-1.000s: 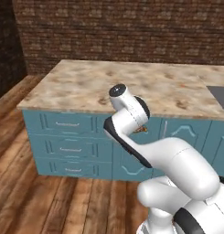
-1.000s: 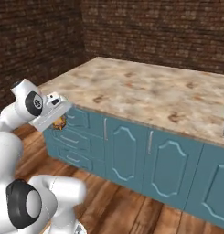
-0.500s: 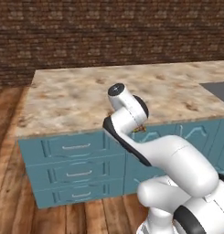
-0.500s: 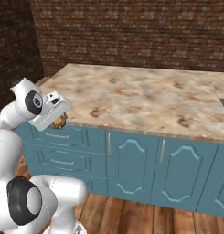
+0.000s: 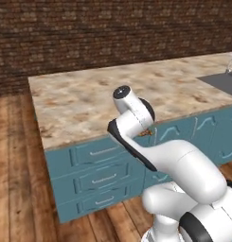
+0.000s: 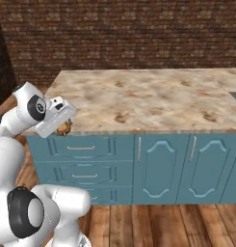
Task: Take the chicken drumsticks from the pan and place one on each plate on the dining counter.
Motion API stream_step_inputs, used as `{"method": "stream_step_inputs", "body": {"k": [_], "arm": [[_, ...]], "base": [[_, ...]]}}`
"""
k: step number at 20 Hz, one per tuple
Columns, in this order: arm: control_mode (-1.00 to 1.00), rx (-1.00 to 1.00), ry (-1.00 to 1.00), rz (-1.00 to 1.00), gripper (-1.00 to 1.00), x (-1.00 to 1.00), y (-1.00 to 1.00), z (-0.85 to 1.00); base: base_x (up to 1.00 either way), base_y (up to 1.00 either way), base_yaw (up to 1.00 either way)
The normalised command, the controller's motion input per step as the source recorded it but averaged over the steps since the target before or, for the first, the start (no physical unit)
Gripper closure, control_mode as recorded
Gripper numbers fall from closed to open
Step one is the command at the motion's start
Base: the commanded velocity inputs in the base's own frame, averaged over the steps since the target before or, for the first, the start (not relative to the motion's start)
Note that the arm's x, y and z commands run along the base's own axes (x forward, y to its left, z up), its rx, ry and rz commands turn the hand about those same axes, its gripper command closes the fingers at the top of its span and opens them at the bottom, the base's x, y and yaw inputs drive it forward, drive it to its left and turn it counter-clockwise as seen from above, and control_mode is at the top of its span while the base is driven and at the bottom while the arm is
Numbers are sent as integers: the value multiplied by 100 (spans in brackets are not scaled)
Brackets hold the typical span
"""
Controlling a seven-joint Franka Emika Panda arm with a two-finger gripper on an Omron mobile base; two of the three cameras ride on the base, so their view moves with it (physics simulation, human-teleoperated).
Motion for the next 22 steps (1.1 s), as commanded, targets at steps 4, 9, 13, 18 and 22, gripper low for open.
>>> {"method": "stream_step_inputs", "body": {"k": [4, 9, 13, 18, 22], "arm": [[100, 0, 0, 0, 100, 0, 0, 0], [100, 0, 0, 0, 100, 0, 0, 0], [100, 0, 0, 0, 100, 0, 0, 0], [100, 0, 0, 0, 100, 0, 0, 0], [100, 0, 0, 0, 100, 0, 0, 0]], "base": [[0, 100, -32], [0, 100, -29], [1, 100, -29], [25, 100, -28], [59, 100, -27]]}}
